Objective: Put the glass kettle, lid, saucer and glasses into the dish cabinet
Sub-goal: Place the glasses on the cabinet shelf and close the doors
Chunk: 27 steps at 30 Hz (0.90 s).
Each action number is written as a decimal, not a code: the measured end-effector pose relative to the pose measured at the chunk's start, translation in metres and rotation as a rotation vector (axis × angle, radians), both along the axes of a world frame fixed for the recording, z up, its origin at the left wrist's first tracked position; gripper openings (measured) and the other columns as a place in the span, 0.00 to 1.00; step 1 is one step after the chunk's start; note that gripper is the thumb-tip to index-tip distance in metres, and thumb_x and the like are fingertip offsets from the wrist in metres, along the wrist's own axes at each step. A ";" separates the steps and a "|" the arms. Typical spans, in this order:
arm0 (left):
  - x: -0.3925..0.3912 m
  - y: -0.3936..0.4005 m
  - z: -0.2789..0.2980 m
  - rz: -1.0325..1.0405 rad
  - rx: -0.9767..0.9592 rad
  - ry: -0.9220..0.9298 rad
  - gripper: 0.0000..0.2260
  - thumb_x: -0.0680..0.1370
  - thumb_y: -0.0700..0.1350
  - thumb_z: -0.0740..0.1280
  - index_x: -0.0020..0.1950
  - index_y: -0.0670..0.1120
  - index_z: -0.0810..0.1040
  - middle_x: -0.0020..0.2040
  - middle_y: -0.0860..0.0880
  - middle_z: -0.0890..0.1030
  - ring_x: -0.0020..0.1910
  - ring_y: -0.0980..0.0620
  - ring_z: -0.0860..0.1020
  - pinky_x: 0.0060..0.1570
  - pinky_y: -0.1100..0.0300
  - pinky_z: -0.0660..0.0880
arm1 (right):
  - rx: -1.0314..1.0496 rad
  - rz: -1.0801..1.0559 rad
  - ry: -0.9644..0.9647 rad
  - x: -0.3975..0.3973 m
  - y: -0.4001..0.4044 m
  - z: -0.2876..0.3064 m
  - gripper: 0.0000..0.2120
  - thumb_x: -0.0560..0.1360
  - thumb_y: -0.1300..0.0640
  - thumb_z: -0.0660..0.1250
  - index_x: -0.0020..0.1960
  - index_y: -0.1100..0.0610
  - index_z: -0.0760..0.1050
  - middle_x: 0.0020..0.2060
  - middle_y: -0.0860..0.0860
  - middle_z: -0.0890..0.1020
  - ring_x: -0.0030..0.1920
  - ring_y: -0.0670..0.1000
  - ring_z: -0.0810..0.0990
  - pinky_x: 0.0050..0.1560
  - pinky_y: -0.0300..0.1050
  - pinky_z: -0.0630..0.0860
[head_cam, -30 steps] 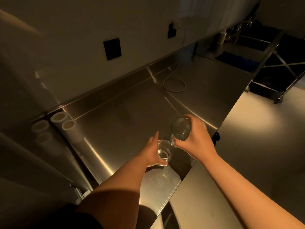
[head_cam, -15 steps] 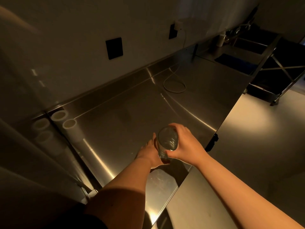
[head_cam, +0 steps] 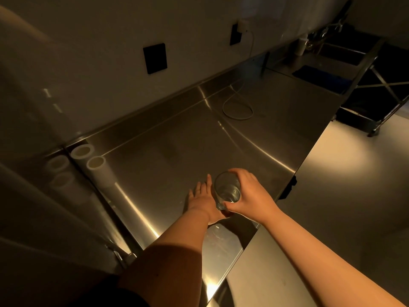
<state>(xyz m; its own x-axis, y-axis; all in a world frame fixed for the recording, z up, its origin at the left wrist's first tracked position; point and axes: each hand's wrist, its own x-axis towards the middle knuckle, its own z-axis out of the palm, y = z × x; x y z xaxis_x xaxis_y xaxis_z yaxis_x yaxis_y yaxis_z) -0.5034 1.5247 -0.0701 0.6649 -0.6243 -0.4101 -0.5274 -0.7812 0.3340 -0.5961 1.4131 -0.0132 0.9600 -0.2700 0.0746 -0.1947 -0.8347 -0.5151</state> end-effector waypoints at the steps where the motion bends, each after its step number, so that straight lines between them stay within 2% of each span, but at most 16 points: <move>1: 0.000 0.000 0.001 -0.005 0.004 -0.002 0.56 0.69 0.64 0.69 0.74 0.47 0.28 0.78 0.44 0.43 0.76 0.45 0.41 0.73 0.45 0.43 | 0.013 -0.009 -0.007 0.000 0.000 -0.002 0.42 0.63 0.43 0.75 0.71 0.51 0.60 0.67 0.49 0.68 0.66 0.49 0.67 0.62 0.37 0.67; 3: -0.001 0.000 0.003 -0.014 0.012 -0.003 0.56 0.69 0.64 0.69 0.74 0.46 0.28 0.78 0.44 0.42 0.76 0.45 0.41 0.73 0.45 0.43 | 0.115 -0.056 -0.021 -0.003 0.001 -0.010 0.48 0.62 0.44 0.77 0.74 0.50 0.55 0.70 0.48 0.64 0.68 0.47 0.64 0.62 0.35 0.64; 5: -0.001 0.000 0.005 -0.025 0.028 -0.005 0.56 0.69 0.63 0.69 0.73 0.45 0.27 0.78 0.44 0.41 0.76 0.46 0.41 0.73 0.45 0.43 | 0.324 -0.146 -0.024 -0.010 0.004 -0.022 0.57 0.58 0.46 0.80 0.76 0.49 0.47 0.71 0.48 0.60 0.68 0.43 0.62 0.62 0.33 0.62; 8: -0.001 0.000 0.007 -0.045 0.057 -0.021 0.56 0.69 0.66 0.67 0.73 0.44 0.27 0.78 0.44 0.41 0.76 0.46 0.41 0.74 0.45 0.44 | 0.519 -0.272 -0.020 -0.015 0.010 -0.043 0.64 0.56 0.47 0.81 0.76 0.46 0.39 0.67 0.45 0.66 0.63 0.39 0.67 0.57 0.24 0.64; 10: -0.001 0.001 0.007 -0.059 0.071 -0.031 0.56 0.69 0.66 0.68 0.73 0.45 0.28 0.78 0.44 0.41 0.76 0.45 0.41 0.73 0.45 0.44 | 0.540 -0.332 -0.050 -0.014 0.012 -0.056 0.63 0.57 0.47 0.81 0.76 0.44 0.39 0.60 0.41 0.70 0.56 0.37 0.70 0.46 0.18 0.65; 12: -0.002 0.002 0.008 -0.084 0.093 -0.044 0.57 0.68 0.66 0.69 0.73 0.45 0.28 0.78 0.44 0.41 0.76 0.45 0.40 0.73 0.45 0.44 | 0.544 -0.367 -0.074 -0.011 0.014 -0.062 0.63 0.57 0.49 0.81 0.76 0.43 0.39 0.58 0.40 0.71 0.55 0.38 0.71 0.43 0.18 0.65; 17: -0.001 0.002 0.010 -0.086 0.089 -0.035 0.57 0.68 0.65 0.70 0.74 0.45 0.29 0.78 0.45 0.41 0.76 0.45 0.40 0.73 0.45 0.44 | 0.561 -0.381 -0.109 -0.010 0.016 -0.071 0.65 0.56 0.48 0.82 0.75 0.42 0.38 0.57 0.39 0.71 0.55 0.36 0.71 0.45 0.18 0.64; 21: -0.001 0.002 0.011 -0.089 0.105 -0.038 0.57 0.68 0.65 0.70 0.74 0.45 0.30 0.78 0.45 0.40 0.76 0.45 0.40 0.73 0.45 0.44 | 0.564 -0.383 -0.131 -0.007 0.019 -0.070 0.61 0.55 0.43 0.80 0.75 0.41 0.42 0.59 0.40 0.73 0.57 0.38 0.73 0.51 0.27 0.67; 23: -0.001 0.002 0.012 -0.091 0.108 -0.044 0.57 0.68 0.64 0.70 0.74 0.45 0.29 0.78 0.45 0.40 0.76 0.45 0.40 0.73 0.45 0.45 | 0.561 -0.389 -0.144 -0.006 0.020 -0.069 0.60 0.53 0.40 0.78 0.75 0.41 0.45 0.59 0.40 0.74 0.57 0.39 0.74 0.51 0.28 0.67; 25: -0.002 0.002 0.012 -0.086 0.094 -0.032 0.56 0.68 0.63 0.71 0.75 0.45 0.30 0.78 0.45 0.42 0.76 0.45 0.42 0.73 0.45 0.46 | 0.555 -0.394 -0.150 -0.006 0.019 -0.068 0.59 0.52 0.39 0.77 0.74 0.41 0.47 0.58 0.40 0.74 0.57 0.39 0.74 0.50 0.26 0.67; 27: -0.004 0.003 0.013 -0.056 0.047 0.017 0.56 0.68 0.61 0.72 0.76 0.46 0.33 0.78 0.46 0.46 0.76 0.45 0.47 0.74 0.46 0.51 | 0.539 -0.398 -0.153 -0.007 0.018 -0.066 0.58 0.53 0.40 0.78 0.74 0.40 0.48 0.59 0.41 0.75 0.57 0.41 0.75 0.51 0.30 0.69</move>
